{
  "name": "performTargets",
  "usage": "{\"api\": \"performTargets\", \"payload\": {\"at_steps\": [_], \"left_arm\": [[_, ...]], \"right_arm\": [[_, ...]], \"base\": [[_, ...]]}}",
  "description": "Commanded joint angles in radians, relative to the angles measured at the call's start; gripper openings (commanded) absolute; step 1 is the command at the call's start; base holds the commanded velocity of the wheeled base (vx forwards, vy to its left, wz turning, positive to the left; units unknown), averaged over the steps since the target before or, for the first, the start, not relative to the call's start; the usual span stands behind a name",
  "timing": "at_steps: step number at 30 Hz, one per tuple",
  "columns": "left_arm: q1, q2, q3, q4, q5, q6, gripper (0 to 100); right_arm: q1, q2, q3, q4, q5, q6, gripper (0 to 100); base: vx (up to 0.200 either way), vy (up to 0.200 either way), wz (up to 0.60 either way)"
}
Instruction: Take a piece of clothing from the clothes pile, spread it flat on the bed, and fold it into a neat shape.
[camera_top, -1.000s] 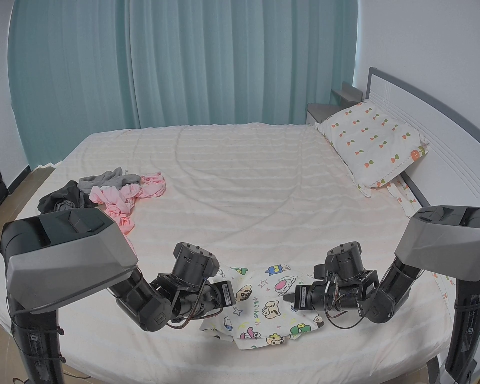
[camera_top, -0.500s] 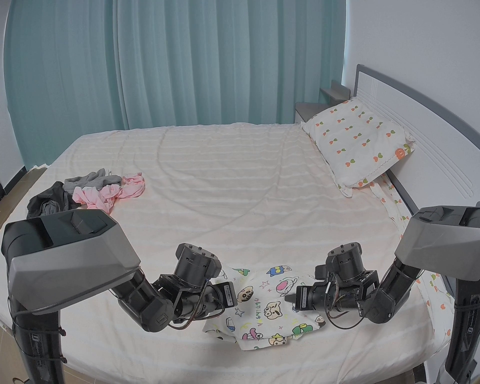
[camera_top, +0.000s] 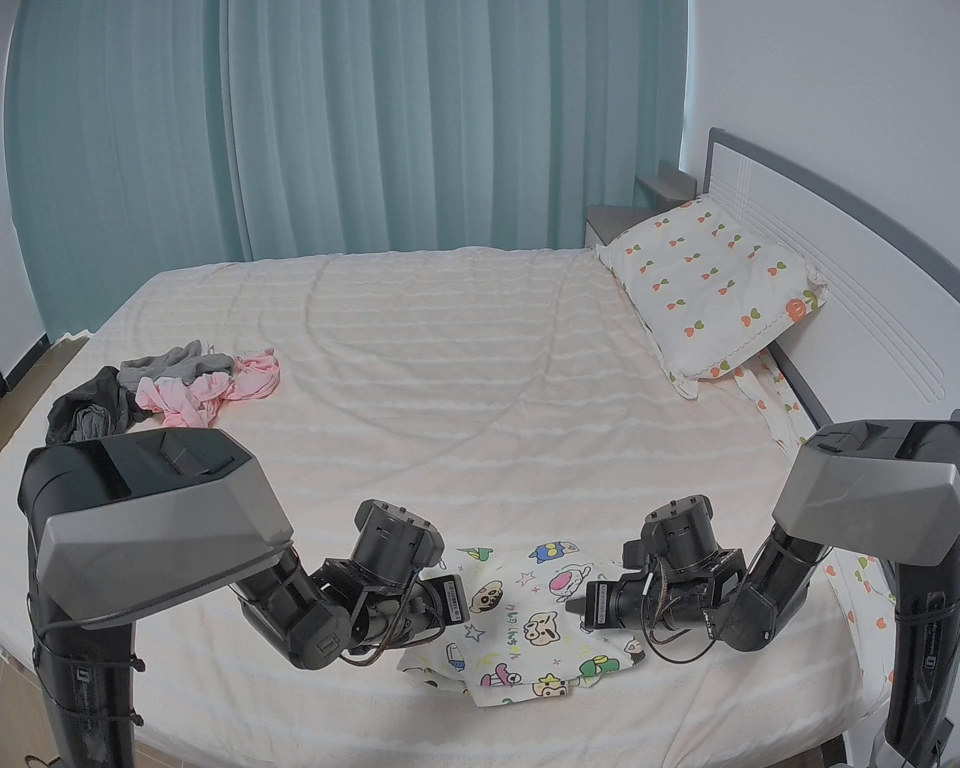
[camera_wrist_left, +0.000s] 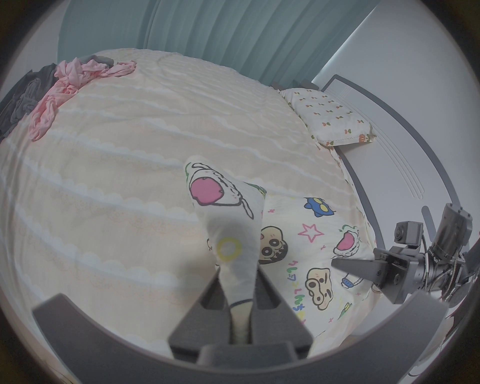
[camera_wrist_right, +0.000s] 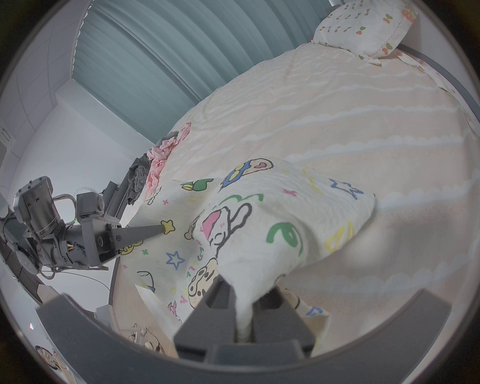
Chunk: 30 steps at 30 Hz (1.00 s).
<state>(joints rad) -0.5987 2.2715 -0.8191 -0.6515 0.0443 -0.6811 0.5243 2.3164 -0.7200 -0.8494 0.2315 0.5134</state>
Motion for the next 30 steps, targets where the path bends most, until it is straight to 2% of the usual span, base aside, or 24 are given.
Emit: {"api": "performTargets", "payload": {"at_steps": [1, 2, 6, 10, 11, 16, 18, 20, 27, 30], "left_arm": [[-0.001, 0.006, 0.005, 0.001, 0.000, -0.002, 0], [0.000, 0.006, 0.006, 0.003, 0.000, 0.000, 100], [0.005, 0.010, 0.017, 0.010, 0.002, 0.000, 100], [0.014, 0.006, 0.034, 0.038, 0.009, 0.002, 100], [0.016, 0.006, 0.054, 0.066, 0.014, 0.011, 100], [0.016, 0.008, 0.083, 0.136, 0.014, 0.078, 100], [0.016, 0.006, 0.084, 0.179, 0.016, 0.098, 100], [0.016, 0.005, 0.081, 0.187, 0.017, 0.098, 100], [0.037, -0.049, 0.114, 0.193, 0.020, 0.089, 100], [0.080, -0.141, 0.149, 0.188, 0.011, 0.072, 100]], "right_arm": [[0.000, 0.006, -0.003, 0.019, 0.000, 0.002, 100], [0.000, 0.003, -0.003, 0.038, 0.000, 0.002, 100], [-0.004, -0.006, 0.007, 0.062, -0.003, 0.000, 100], [-0.017, -0.003, 0.016, 0.064, -0.054, -0.009, 100], [-0.024, -0.003, 0.024, 0.065, -0.075, -0.024, 100], [-0.047, -0.009, 0.048, 0.115, -0.093, -0.093, 100], [-0.072, -0.003, 0.054, 0.174, -0.149, -0.182, 100], [-0.082, 0.009, 0.059, 0.177, -0.178, -0.210, 100], [-0.096, -0.040, 0.090, 0.174, -0.184, -0.208, 100], [-0.105, -0.150, 0.128, 0.171, -0.184, -0.204, 100]], "base": [[0.000, 0.000, 0.00], [0.000, 0.000, 0.00], [0.000, 0.000, 0.00], [0.000, 0.000, 0.00], [0.000, 0.000, 0.00], [0.000, 0.000, 0.00], [0.000, 0.000, 0.00], [0.000, 0.000, 0.00], [0.000, 0.000, 0.00], [0.000, 0.000, 0.00]]}}
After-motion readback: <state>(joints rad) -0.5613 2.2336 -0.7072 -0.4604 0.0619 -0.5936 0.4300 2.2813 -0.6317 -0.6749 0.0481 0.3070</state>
